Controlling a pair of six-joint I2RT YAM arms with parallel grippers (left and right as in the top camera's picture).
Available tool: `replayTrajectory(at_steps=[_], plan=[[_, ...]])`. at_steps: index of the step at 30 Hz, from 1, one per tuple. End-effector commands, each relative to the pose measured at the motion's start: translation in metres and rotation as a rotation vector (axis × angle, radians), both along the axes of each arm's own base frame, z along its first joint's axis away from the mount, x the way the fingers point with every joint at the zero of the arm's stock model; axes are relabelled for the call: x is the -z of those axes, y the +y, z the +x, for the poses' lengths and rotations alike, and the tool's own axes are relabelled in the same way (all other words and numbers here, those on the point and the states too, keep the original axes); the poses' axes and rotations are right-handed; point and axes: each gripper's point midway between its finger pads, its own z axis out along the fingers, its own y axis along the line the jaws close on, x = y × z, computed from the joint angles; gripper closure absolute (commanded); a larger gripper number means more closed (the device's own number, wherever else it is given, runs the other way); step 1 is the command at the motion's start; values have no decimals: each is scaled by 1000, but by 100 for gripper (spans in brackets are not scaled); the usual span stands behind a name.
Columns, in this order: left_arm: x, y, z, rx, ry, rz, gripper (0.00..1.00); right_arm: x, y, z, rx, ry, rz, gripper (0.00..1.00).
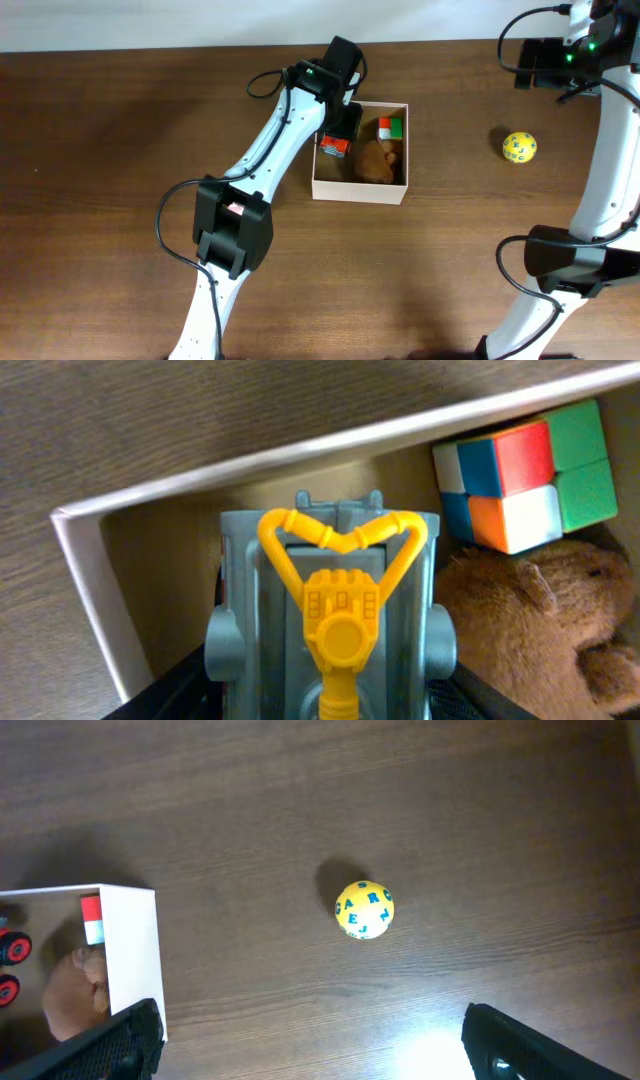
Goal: Pack container
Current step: 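Push the truck down into the box and open the left gripper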
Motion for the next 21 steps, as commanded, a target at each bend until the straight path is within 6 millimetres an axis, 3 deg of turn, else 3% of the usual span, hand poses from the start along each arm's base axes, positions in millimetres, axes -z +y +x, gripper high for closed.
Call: replayTrajectory(at_steps=[1,14,21], plan=[[1,2,4,-20,-19,16,60,-1,-3,0,14,-5,-5,1],[-1,-4,14,-20,-58,-8,59,-1,-3,0,14,-5,-5,1],[20,-4,15,-19,-31,8,59,-1,-3,0,14,-5,-5,1]])
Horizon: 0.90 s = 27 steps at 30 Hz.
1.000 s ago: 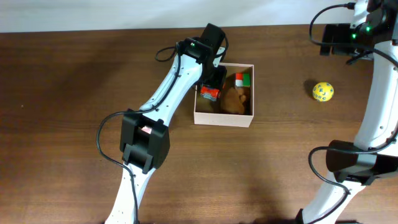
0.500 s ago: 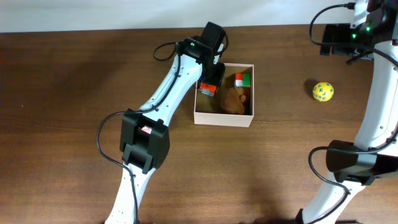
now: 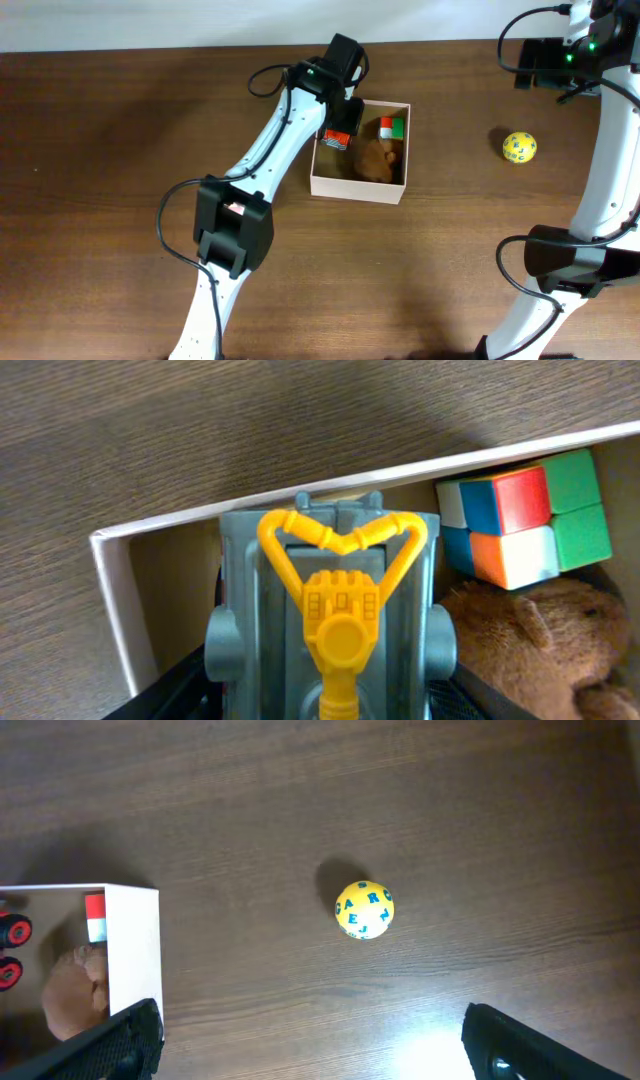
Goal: Pack container
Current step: 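Push the truck down into the box and open the left gripper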
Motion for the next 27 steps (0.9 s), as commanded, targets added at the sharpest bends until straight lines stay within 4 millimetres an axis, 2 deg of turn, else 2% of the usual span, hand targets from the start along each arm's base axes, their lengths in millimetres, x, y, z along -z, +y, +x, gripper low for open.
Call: replayTrajectory(at_steps=[1,10,11,12,17,22,27], plan=[[23,1,-1,-12,34,21,59,-1,-3,0,15,-5,-5,1],[27,0,1,-12,33,21,59,-1,-3,0,15,-5,-5,1],[27,0,1,-12,33,21,48,-1,-3,0,15,-5,-5,1],[27,0,1,-12,33,21,43,-1,-3,0,15,-5,-5,1],[27,0,1,-12,33,21,34,-1,-3,0,15,-5,-5,1],[22,-1,3,-12,23,15,33,-1,-3,0,15,-5,-5,1],[8,-5,9,-12,-8,-2,34,-1,-3,0,15,-5,-5,1]])
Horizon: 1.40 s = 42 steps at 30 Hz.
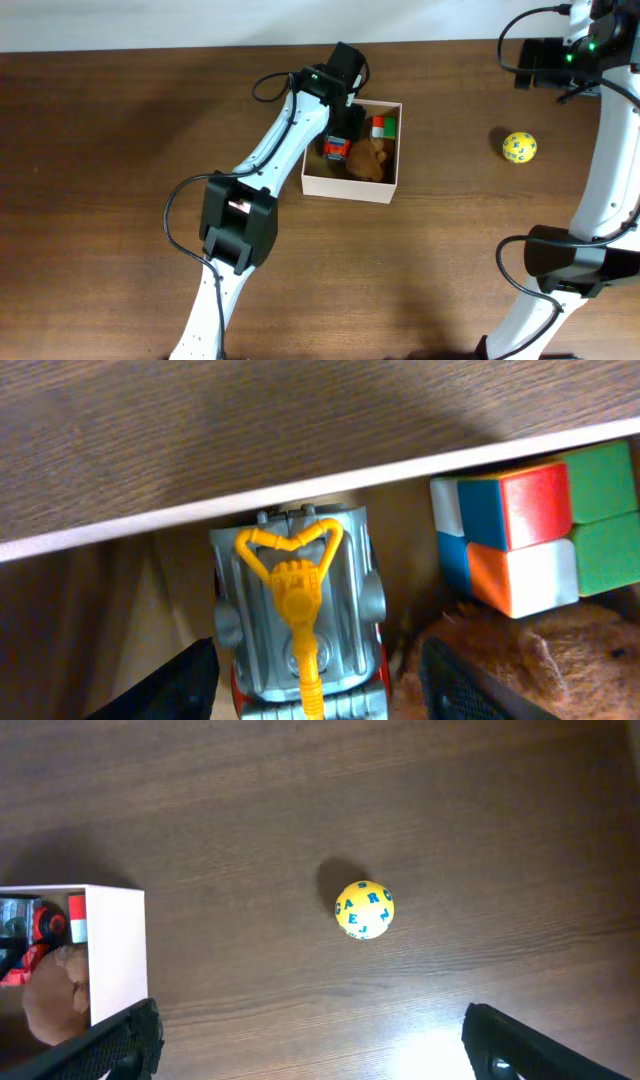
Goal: Pack container
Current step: 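Push the truck down into the box and open the left gripper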
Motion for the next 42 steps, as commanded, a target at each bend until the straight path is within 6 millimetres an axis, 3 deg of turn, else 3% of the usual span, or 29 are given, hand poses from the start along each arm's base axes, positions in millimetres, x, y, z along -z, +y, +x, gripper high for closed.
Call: replayTrajectory(at_steps=[1,8,12,14,17,23,27,30,36,42], plan=[[-19,-4,9,-10,-46,-22,34,-1,-3,0,14,-5,-5,1],[-59,8,25,-59,-165,44,34,-1,-3,0,14,-5,-5,1],[-69,3,20,-43,-154,17,38,-1,-3,0,14,-5,-5,1],[-67,-10,6,-3,-102,-25,47,-1,-3,0,14,-5,-5,1],[-64,-24,-11,41,-44,-56,53,-1,-3,0,15,-5,-5,1],[-62,-42,-28,88,-3,-88,73,-1,-3,0,15,-5,-5,1],[-61,-41,-31,88,10,-79,74,-1,-3,0,14,-5,-5,1],[-57,-38,-32,82,15,-60,82,-1,-3,0,14,-5,-5,1],[-46,-38,-31,81,28,-48,87,-1,-3,0,14,-5,-5,1],[-20,-39,-30,80,63,-28,91,-1,-3,0,15,-5,-5,1]])
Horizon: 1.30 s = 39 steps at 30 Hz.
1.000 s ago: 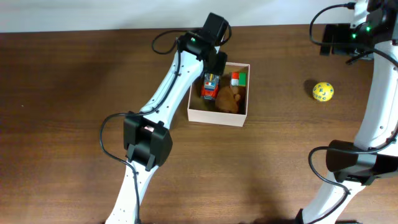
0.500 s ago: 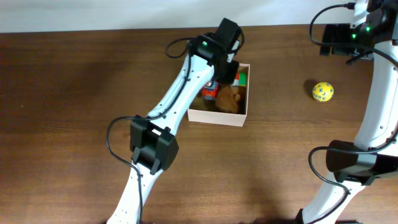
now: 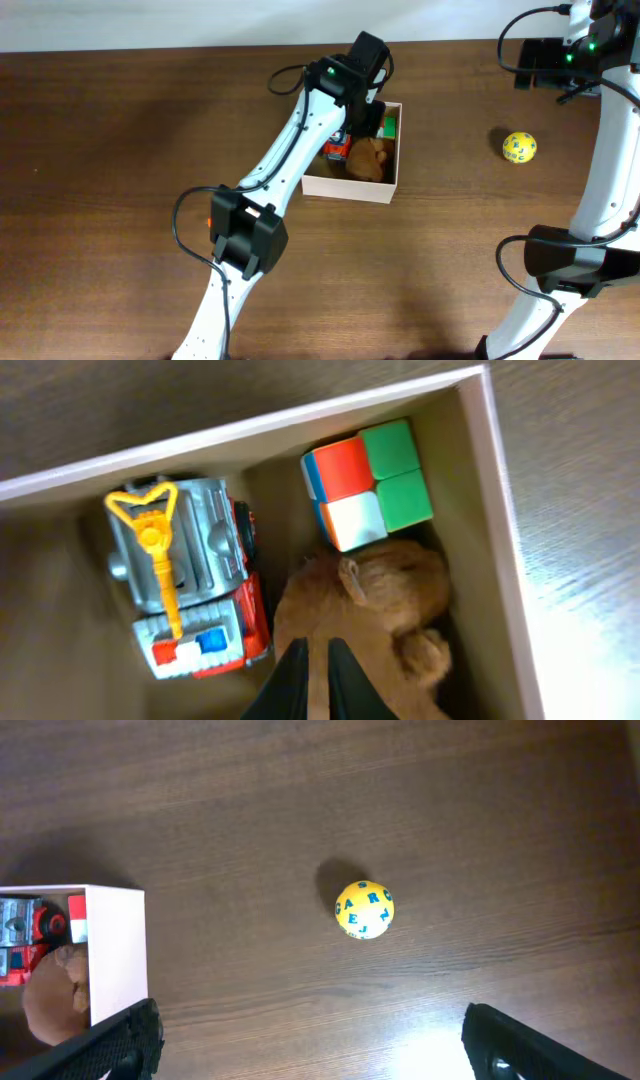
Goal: Pack container
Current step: 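Push the truck down into the box and open the left gripper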
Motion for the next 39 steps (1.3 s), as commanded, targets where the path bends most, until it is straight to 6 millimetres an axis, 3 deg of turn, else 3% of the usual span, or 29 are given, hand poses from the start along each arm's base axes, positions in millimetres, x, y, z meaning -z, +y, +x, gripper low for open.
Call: replayTrajectory(at_steps=[1,3,14,34,39], plan=[[31,0,2,4,42,25,91,-1,-3,0,15,-5,-5,1],[41,0,2,4,56,35,91,-1,-3,0,15,-5,-5,1],[54,-2,8,4,46,40,89,-1,-3,0,15,-5,-5,1],[54,39,23,-76,-50,259,89,-1,-3,0,15,-5,-5,1],[54,40,23,-77,-50,265,89,-1,-3,0,15,-5,-5,1]])
